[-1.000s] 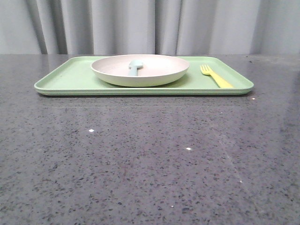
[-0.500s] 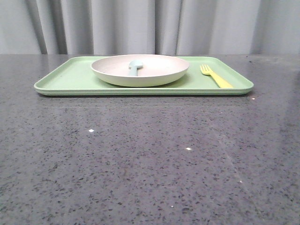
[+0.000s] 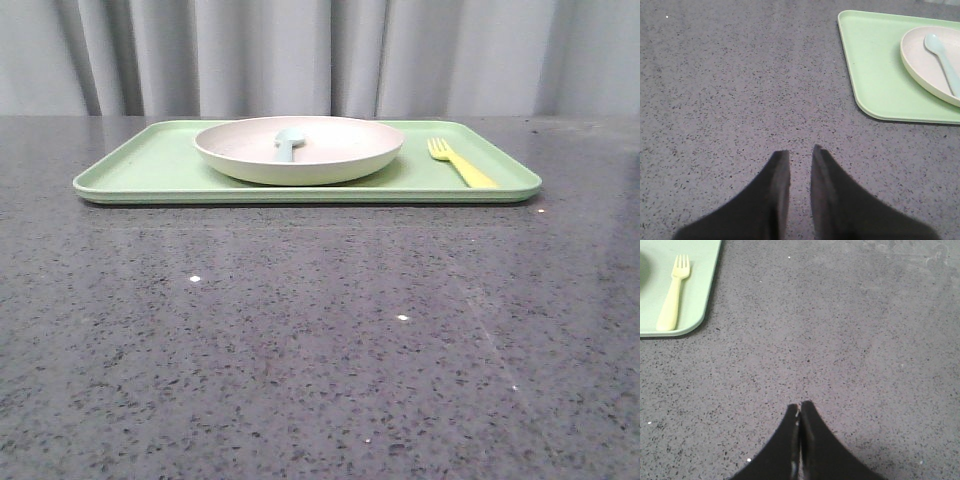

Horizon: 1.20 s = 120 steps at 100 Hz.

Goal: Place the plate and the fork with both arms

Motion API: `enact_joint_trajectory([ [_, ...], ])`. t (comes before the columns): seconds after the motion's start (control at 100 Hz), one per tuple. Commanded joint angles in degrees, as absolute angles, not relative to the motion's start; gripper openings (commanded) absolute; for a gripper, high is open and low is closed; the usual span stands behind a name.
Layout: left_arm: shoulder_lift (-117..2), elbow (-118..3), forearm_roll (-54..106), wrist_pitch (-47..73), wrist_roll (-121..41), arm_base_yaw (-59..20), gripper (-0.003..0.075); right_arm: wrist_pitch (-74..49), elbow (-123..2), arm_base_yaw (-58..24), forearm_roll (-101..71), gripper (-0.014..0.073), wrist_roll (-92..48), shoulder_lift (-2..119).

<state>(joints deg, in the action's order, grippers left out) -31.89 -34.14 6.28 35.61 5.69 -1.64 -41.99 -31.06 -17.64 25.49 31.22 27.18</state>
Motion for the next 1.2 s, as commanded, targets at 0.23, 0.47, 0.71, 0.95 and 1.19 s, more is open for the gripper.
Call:
enact_joint_trajectory([
  [0.23,-32.1,-35.72,6.6,31.51,6.15,-1.59,-0.002,-38.51,-32.37,-17.28,27.92,-0.012,30.7,27.32],
  [0.47,-32.1,-35.72,6.6,31.51,6.15,-1.59,-0.002,-38.51,-32.37,-17.28,27.92,-0.012,30.7,27.32],
  [0.71,-32.1,-35.72,6.6,31.51,6.15,-1.59,-0.002,-38.51,-32.37,-17.28,27.92,-0.012,30.7,27.32],
  [0.95,-32.1,-35.72,6.6,31.51,6.15,-1.59,-0.002,-38.51,-32.37,-17.28,27.92,-0.012,30.7,27.32],
  [1.19,-32.1,-35.72,6.08,30.69,6.15,-1.59,-0.002,-38.51,-32.37,-17.28,27.92,-0.012,30.7,27.32],
])
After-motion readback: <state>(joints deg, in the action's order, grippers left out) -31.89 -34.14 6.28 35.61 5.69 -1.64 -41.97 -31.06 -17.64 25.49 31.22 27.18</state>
